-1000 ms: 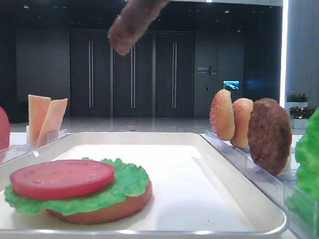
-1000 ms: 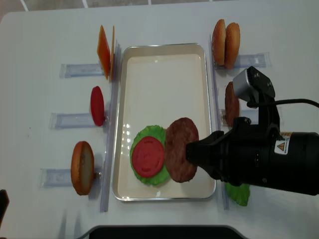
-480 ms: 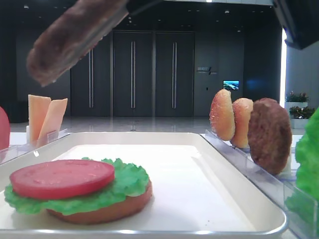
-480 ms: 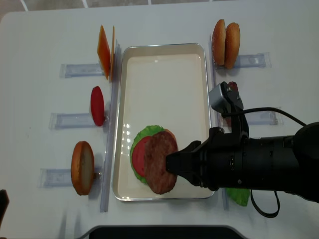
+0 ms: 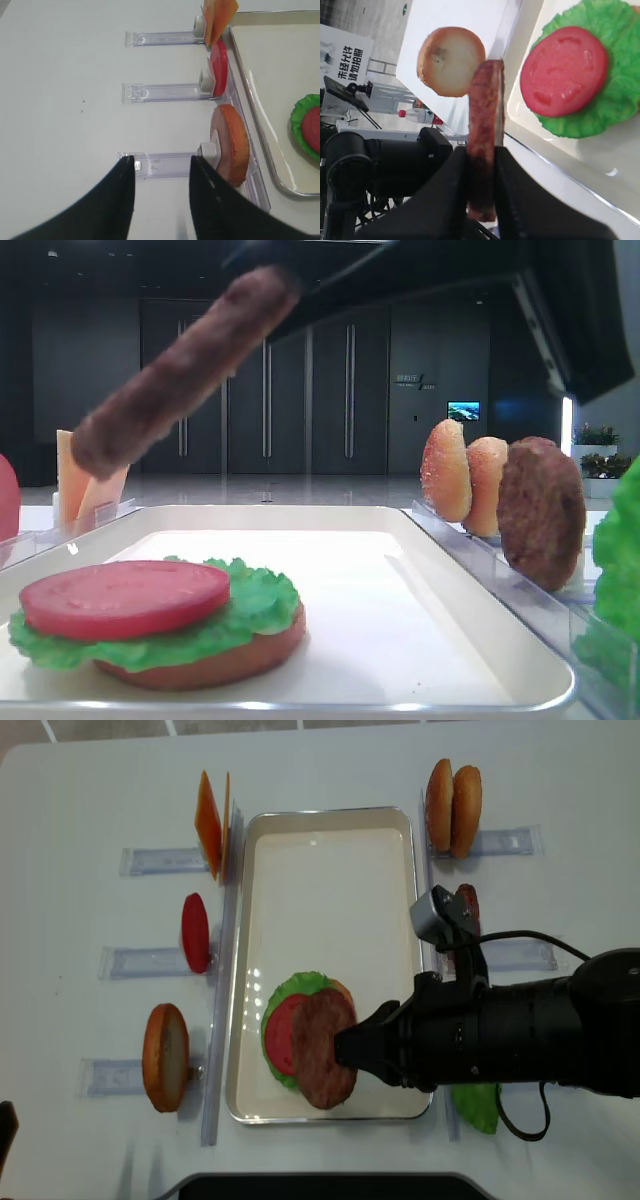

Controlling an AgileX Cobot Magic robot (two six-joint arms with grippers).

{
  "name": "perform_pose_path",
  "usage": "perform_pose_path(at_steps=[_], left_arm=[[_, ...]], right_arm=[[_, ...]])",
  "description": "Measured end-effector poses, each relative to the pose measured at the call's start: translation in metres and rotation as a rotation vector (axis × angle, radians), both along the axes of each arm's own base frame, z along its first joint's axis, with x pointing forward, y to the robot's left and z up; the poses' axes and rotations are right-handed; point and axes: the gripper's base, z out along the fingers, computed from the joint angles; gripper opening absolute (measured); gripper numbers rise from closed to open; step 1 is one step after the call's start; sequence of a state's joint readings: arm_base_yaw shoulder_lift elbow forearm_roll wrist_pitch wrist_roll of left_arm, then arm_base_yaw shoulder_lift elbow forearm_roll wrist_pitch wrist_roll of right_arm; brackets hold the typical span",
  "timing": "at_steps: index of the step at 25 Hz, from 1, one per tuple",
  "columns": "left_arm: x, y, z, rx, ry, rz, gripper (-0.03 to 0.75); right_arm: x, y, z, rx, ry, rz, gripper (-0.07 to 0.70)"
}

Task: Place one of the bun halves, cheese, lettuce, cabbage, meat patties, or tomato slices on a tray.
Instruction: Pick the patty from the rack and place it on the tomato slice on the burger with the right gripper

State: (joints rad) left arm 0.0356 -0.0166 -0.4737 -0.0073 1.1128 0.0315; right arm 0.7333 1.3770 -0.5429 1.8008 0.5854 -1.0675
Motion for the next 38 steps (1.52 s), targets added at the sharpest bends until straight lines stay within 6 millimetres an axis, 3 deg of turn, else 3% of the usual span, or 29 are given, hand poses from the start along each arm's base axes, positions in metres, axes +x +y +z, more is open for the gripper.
perform_pose_path(at_steps=[4, 10, 14, 18, 26, 33, 38], left_arm=[[0.0, 0.0, 0.0, 0.0, 0.0, 0.0, 0.282], [0.0, 0.0, 0.0, 0.0, 0.0, 0.0, 0.282], [0.0, 0.0, 0.0, 0.001, 0.0, 0.0, 0.282], [0.0, 0.0, 0.0, 0.001, 0.0, 0.0, 0.282], [0.0, 0.0, 0.0, 0.001, 0.0, 0.0, 0.282], [0.0, 0.0, 0.0, 0.001, 0.0, 0.0, 0.282], [0.0, 0.0, 0.0, 0.001, 0.0, 0.0, 0.282]], right_arm=[[0.009, 0.007, -0.011, 0.005, 0.03, 0.046, 0.111], [0.027, 0.03, -0.01, 0.062, 0.042, 0.113, 0.111], [0.032, 0.036, -0.022, 0.052, 0.065, 0.141, 0.111], [0.034, 0.038, -0.033, 0.032, 0.073, 0.154, 0.111], [0.052, 0.034, -0.024, 0.076, 0.034, 0.133, 0.111], [0.055, 0.031, -0.025, 0.072, 0.012, 0.13, 0.111], [0.057, 0.035, -0.037, 0.077, 0.059, 0.154, 0.111]])
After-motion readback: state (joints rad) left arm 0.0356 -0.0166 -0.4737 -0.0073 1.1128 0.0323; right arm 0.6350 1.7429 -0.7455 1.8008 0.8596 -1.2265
